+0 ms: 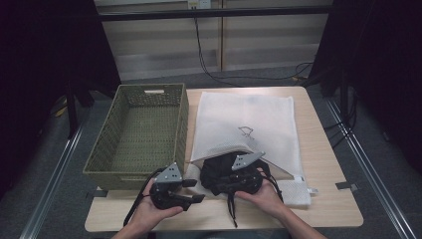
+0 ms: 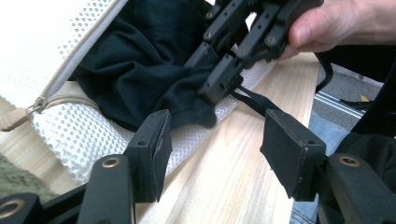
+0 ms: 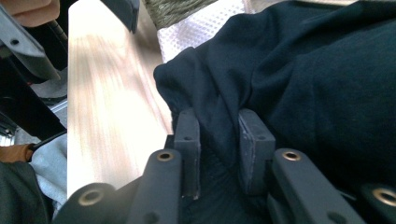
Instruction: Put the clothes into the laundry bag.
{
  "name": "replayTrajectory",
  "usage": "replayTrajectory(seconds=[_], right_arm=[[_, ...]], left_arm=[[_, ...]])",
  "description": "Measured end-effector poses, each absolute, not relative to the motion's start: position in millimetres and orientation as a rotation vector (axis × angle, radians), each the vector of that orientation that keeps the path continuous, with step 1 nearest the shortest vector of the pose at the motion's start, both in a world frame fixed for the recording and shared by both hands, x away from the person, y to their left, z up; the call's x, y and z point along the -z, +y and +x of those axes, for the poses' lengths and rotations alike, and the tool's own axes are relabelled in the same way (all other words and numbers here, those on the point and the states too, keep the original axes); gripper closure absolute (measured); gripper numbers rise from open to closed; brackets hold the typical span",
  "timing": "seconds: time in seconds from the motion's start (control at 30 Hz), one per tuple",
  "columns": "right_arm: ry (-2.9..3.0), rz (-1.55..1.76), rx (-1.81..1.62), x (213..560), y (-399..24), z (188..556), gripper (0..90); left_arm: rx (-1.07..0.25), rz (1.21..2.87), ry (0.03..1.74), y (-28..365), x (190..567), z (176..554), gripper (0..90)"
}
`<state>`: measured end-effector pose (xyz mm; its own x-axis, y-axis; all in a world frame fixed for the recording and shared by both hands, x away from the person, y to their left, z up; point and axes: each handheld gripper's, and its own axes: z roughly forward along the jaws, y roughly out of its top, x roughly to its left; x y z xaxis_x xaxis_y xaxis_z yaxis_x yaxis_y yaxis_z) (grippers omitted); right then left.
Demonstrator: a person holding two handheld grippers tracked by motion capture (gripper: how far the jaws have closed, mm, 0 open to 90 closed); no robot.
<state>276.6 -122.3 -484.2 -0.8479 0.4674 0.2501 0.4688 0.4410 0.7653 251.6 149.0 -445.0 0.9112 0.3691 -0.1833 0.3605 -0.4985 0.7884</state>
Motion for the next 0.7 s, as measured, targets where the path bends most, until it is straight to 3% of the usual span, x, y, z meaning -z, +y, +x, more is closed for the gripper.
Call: replayTrajectory(seconds=[0.37,0.7], right_arm=[[-2.624,-0.915,1.466,465.2,-144.5,276.4,74.3],[-2.602,-0.981,1.473,461.3,-156.8,279.6,74.3]], left_arm=[[0.033,2.246,0.475,117.7,456.6,253.5,52.3],[-0.059,2.344,0.415,81.1,473.2,265.1,55.2]])
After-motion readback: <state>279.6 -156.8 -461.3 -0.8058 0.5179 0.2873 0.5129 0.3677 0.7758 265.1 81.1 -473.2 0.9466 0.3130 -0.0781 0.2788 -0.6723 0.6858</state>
